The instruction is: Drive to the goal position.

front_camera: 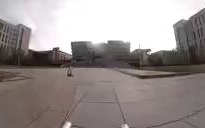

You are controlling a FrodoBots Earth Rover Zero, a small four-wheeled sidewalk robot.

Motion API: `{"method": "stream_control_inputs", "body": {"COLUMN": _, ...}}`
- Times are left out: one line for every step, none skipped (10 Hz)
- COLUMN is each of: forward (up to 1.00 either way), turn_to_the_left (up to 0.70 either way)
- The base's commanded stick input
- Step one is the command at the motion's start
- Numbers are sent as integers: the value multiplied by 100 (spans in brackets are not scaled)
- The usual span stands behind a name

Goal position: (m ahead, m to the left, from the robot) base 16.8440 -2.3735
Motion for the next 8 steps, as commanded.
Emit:
{"method": "stream_control_inputs", "body": {"forward": 100, "turn_to_the_left": 0}}
{"method": "stream_control_inputs", "body": {"forward": 100, "turn_to_the_left": 0}}
{"method": "stream_control_inputs", "body": {"forward": 100, "turn_to_the_left": 0}}
{"method": "stream_control_inputs", "body": {"forward": 100, "turn_to_the_left": 0}}
{"method": "stream_control_inputs", "body": {"forward": 100, "turn_to_the_left": 0}}
{"method": "stream_control_inputs", "body": {"forward": 100, "turn_to_the_left": 0}}
{"method": "stream_control_inputs", "body": {"forward": 100, "turn_to_the_left": 0}}
{"method": "stream_control_inputs", "body": {"forward": 100, "turn_to_the_left": 0}}
